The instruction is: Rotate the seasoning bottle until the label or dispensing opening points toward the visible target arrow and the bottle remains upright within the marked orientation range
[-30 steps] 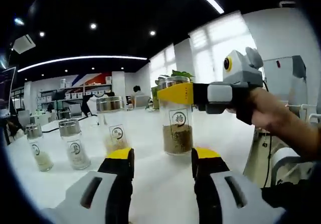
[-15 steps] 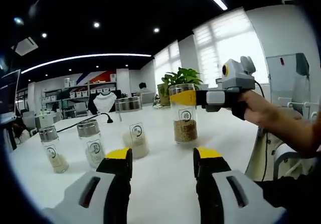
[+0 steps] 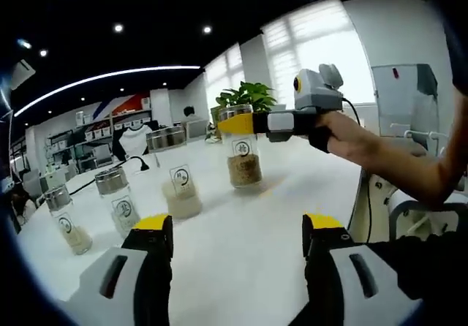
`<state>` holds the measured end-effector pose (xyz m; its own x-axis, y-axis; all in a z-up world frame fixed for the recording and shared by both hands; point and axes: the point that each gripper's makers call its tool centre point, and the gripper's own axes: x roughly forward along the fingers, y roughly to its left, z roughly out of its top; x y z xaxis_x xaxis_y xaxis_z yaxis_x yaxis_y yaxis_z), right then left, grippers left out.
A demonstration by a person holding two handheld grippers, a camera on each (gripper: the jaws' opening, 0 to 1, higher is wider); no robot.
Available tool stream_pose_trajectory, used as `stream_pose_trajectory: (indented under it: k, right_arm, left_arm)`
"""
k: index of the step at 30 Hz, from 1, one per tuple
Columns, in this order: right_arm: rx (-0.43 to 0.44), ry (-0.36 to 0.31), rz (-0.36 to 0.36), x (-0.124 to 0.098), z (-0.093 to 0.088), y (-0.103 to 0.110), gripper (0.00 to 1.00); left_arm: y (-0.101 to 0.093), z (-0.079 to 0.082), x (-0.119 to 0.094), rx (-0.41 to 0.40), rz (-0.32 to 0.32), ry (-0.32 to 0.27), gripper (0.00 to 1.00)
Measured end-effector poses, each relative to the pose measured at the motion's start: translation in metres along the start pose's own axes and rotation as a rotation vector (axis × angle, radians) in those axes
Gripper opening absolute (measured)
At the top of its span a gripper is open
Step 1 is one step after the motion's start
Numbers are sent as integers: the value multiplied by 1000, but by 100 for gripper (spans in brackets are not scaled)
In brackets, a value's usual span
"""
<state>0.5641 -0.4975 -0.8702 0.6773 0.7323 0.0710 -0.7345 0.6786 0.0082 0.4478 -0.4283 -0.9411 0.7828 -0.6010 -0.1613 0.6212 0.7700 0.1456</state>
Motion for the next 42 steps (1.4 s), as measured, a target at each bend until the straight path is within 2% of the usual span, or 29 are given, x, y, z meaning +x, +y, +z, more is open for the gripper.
stream_pose_trajectory:
  k: [3, 4, 6, 11, 17, 20, 22, 23, 24, 28, 33, 42]
  right_arm:
    - [11, 3, 6, 4, -2, -3, 39]
    - [19, 3, 11, 6, -4, -5, 39]
    - [20, 5, 10, 7, -5, -7, 39]
    - [12, 13, 31, 11, -10, -12, 39]
    - [9, 10, 43, 14, -14, -16, 39]
    - [-6, 17, 87, 16, -15, -12, 40]
    - [-44, 24, 188, 16, -17, -1, 40]
    - [11, 16, 212, 16, -17, 1, 40]
    - [-14, 6, 198, 16, -17, -4, 40]
    - [-6, 6, 216, 16, -17, -3, 40]
    - [28, 42, 209, 16, -27, -7, 44]
    - [-10, 94, 176, 11, -35, -12, 45]
  left_arm:
    - [0, 2, -3, -32, -11, -13, 80]
    - [2, 0, -3, -39, -12, 1, 80]
    - [5, -3, -4, -31, -3, 23, 83]
    - [14, 1, -9, -34, 3, 10, 86]
    - [28, 1, -12, -76, 54, 5, 85]
    - [32, 0, -13, -80, 67, 4, 85]
    - [33, -2, -14, -79, 78, 8, 85]
    - [35, -3, -15, -75, 86, 12, 85]
    - [36, -5, -16, -61, 94, 23, 85]
    - [35, -10, -17, -59, 99, 41, 85]
    - [34, -11, -23, -65, 108, 44, 85]
    - [40, -12, -34, -61, 142, 52, 85]
